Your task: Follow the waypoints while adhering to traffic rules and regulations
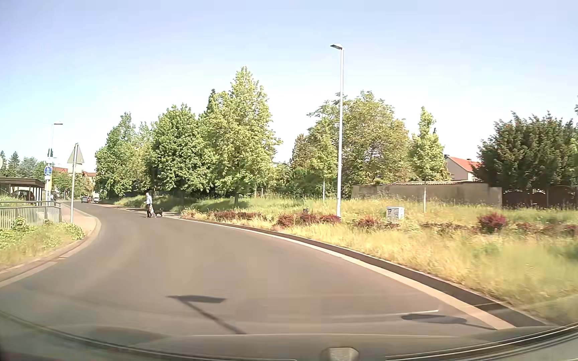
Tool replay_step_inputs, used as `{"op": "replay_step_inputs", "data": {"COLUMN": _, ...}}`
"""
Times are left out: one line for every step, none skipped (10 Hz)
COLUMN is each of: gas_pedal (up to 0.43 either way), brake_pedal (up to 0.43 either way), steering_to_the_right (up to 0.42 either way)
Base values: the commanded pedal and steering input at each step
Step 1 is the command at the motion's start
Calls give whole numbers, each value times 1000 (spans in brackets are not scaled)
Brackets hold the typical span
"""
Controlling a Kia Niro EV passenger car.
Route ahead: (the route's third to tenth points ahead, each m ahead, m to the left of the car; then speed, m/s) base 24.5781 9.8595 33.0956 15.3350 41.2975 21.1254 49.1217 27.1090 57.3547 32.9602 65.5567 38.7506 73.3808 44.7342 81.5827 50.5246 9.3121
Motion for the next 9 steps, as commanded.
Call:
{"op": "replay_step_inputs", "data": {"gas_pedal": 0, "brake_pedal": 30, "steering_to_the_right": -111}}
{"op": "replay_step_inputs", "data": {"gas_pedal": 0, "brake_pedal": 30, "steering_to_the_right": -111}}
{"op": "replay_step_inputs", "data": {"gas_pedal": 0, "brake_pedal": 30, "steering_to_the_right": -110}}
{"op": "replay_step_inputs", "data": {"gas_pedal": 0, "brake_pedal": 30, "steering_to_the_right": -108}}
{"op": "replay_step_inputs", "data": {"gas_pedal": 0, "brake_pedal": 30, "steering_to_the_right": -108}}
{"op": "replay_step_inputs", "data": {"gas_pedal": 0, "brake_pedal": 30, "steering_to_the_right": -108}}
{"op": "replay_step_inputs", "data": {"gas_pedal": 0, "brake_pedal": 30, "steering_to_the_right": -108}}
{"op": "replay_step_inputs", "data": {"gas_pedal": 0, "brake_pedal": 30, "steering_to_the_right": -107}}
{"op": "replay_step_inputs", "data": {"gas_pedal": 0, "brake_pedal": 30, "steering_to_the_right": -107}}
